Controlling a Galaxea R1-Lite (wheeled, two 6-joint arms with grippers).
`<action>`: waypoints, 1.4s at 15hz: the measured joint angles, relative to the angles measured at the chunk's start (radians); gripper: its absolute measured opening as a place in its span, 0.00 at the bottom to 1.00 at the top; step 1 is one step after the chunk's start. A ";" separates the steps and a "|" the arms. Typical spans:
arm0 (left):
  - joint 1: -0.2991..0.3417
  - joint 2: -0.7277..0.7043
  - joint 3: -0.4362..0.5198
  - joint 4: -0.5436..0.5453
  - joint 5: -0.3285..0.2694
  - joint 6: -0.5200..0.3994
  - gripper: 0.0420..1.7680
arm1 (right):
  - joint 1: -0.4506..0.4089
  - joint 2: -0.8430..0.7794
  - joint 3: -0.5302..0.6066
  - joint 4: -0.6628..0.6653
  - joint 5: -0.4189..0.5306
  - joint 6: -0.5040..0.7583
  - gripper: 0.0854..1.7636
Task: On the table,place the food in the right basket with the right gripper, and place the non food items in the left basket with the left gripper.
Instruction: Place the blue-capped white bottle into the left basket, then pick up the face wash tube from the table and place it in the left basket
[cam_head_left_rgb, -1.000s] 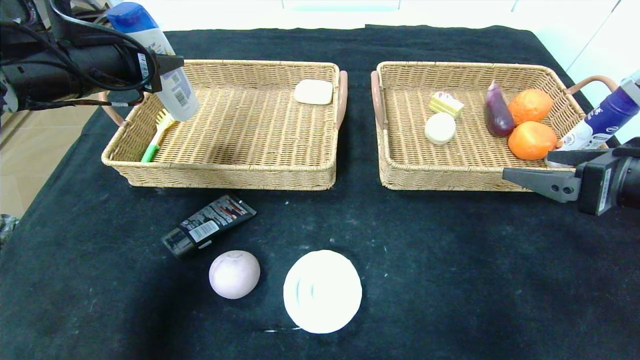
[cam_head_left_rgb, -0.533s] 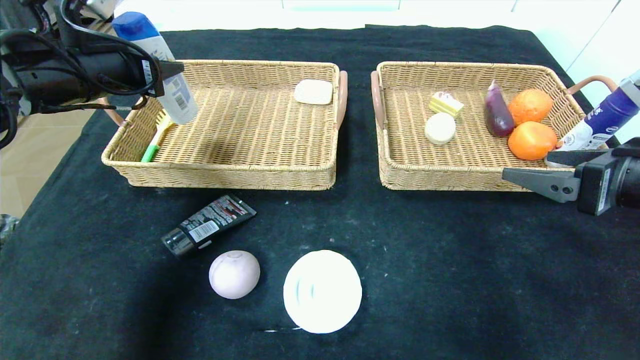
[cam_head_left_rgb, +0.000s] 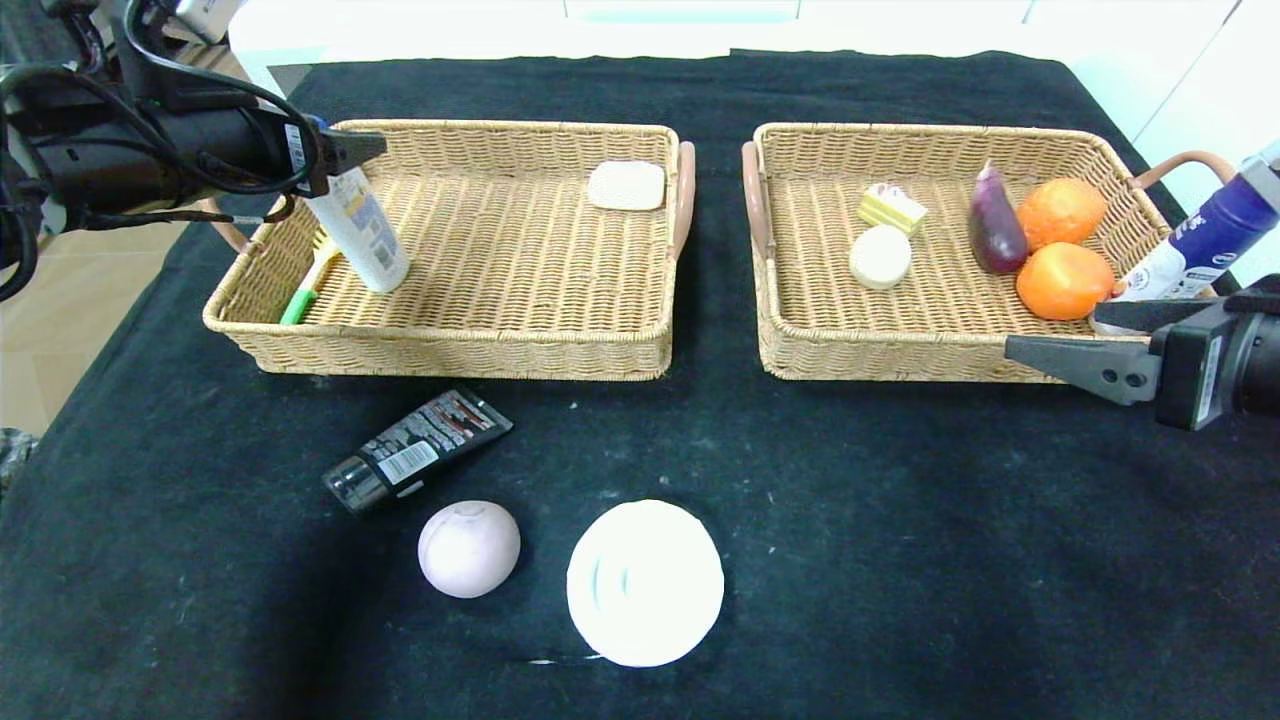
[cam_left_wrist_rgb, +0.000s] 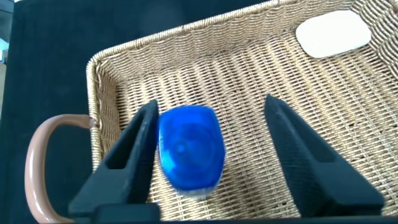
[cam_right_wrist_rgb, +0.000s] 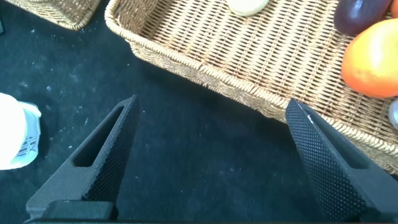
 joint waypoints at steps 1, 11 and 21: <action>0.000 0.000 -0.001 0.001 0.000 0.000 0.74 | 0.000 -0.001 -0.001 0.000 0.000 0.000 0.97; 0.014 -0.043 -0.011 0.105 0.007 0.000 0.91 | -0.003 -0.007 -0.001 0.000 0.001 0.000 0.97; 0.016 -0.175 -0.196 0.733 0.027 0.020 0.95 | -0.001 -0.011 0.002 0.000 0.000 -0.001 0.97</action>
